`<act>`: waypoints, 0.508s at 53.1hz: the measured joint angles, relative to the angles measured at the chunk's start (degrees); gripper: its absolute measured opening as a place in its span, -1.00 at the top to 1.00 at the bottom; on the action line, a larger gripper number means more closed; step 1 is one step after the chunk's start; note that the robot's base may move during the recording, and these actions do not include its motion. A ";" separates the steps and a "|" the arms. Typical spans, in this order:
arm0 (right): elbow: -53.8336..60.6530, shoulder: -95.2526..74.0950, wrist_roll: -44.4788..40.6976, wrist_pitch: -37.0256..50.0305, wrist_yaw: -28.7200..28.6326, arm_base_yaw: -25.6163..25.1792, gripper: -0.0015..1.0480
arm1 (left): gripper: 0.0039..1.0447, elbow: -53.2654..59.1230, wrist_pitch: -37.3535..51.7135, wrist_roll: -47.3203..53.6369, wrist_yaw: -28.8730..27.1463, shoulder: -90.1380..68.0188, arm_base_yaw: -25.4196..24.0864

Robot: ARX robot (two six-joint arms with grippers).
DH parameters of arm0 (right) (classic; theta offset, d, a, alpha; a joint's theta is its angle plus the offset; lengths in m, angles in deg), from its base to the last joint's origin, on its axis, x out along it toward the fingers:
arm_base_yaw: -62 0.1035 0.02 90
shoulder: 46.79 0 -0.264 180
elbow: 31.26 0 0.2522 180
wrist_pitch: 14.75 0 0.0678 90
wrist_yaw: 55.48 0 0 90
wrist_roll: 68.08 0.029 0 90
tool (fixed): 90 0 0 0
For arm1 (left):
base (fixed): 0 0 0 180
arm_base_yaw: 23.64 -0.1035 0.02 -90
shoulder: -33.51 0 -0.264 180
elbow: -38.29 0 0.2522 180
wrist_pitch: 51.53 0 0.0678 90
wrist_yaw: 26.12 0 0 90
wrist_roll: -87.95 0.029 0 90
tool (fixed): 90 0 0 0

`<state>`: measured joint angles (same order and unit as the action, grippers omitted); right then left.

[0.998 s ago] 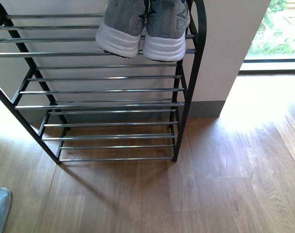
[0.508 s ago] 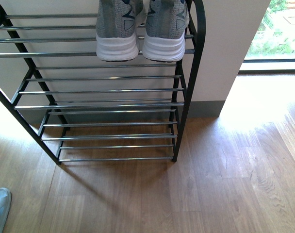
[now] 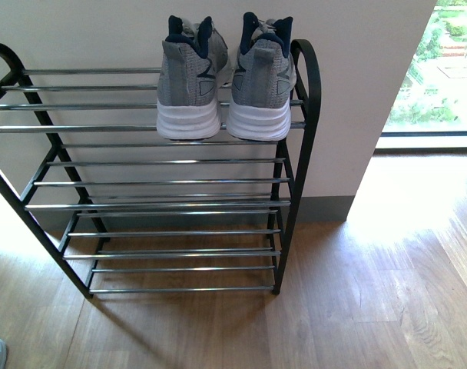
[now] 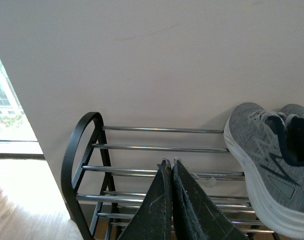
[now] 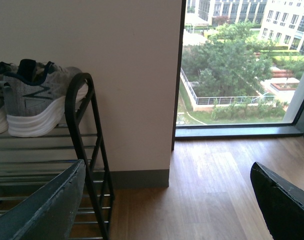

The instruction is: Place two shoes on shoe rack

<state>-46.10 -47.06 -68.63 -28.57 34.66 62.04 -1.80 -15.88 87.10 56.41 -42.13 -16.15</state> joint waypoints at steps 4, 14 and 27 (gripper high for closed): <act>0.00 0.00 0.00 0.00 0.00 0.00 -0.82 | 0.98 4.66 0.70 0.07 1.20 3.56 -0.96; 0.00 0.00 0.00 0.00 0.00 0.00 -0.82 | 0.98 10.95 0.85 0.20 2.71 9.40 -2.43; 0.00 0.00 0.00 0.00 0.00 0.00 -0.82 | 0.98 17.79 -1.92 0.24 7.08 19.10 -7.10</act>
<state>-46.10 -47.06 -68.63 -28.57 34.66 62.04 16.00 -17.81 87.34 63.50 -23.03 -23.25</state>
